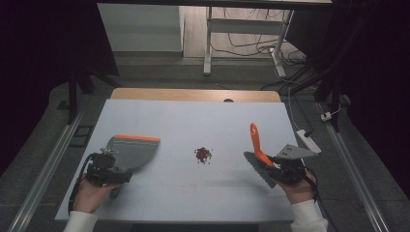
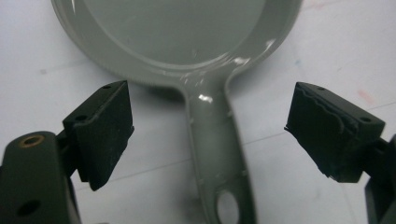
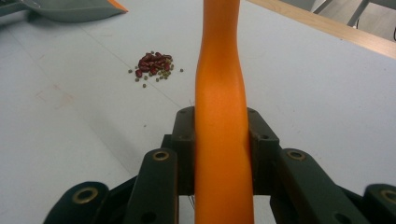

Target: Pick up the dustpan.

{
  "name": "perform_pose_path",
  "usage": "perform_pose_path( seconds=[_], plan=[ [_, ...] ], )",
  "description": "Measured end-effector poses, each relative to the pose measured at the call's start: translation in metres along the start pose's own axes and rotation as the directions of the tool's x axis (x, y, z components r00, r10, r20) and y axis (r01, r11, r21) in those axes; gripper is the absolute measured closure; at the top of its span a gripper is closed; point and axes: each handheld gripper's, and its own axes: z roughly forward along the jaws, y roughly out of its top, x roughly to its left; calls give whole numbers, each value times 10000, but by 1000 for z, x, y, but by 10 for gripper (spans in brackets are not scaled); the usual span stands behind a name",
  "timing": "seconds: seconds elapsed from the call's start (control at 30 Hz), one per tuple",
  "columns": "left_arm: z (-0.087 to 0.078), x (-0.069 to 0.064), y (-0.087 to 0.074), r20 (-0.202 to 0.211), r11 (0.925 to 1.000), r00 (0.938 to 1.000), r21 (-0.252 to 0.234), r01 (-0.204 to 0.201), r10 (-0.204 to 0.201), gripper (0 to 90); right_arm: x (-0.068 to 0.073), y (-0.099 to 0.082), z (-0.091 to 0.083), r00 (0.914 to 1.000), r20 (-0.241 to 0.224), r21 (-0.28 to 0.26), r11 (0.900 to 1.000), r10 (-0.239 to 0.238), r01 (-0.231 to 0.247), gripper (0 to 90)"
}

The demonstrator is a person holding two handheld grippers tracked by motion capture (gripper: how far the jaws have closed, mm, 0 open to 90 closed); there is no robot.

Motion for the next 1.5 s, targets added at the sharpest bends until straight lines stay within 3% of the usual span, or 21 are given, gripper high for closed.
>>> perform_pose_path(
  seconds=[0.23, 0.57, 0.67, 0.9, 1.07, 1.5],
  plan=[
    [22, 7, -10, 143, 9979, 9993, 549, 347, -355, 170, 0, -1, 1, 10000, 40, 105, 9999, 62, -63, 702],
    [36, 10, -6, 458, 9957, 9958, 518, 763, -787, 247, -1, -2, 3, 9998, -121, 80, 9998, 164, -163, 702],
    [38, 10, -5, 641, 9955, 9940, 371, 866, -889, 303, -1, -2, 2, 9999, -17, 119, 9998, 126, -126, 702],
    [38, 10, -6, 618, 9941, 9922, 124, 1080, -1086, 441, -2, -4, 3, 9998, -14, 195, 9997, 178, -177, 702],
    [36, 12, -9, 852, 9923, 9890, -158, 1227, -1209, 610, -1, -3, 4, 9999, -31, 208, 9997, 109, -109, 702],
    [33, 19, -13, 1067, 9889, 9875, -805, 1252, -1163, 621, 0, -3, 3, 10000, 4, 202, 9998, 87, -88, 702]
  ],
)
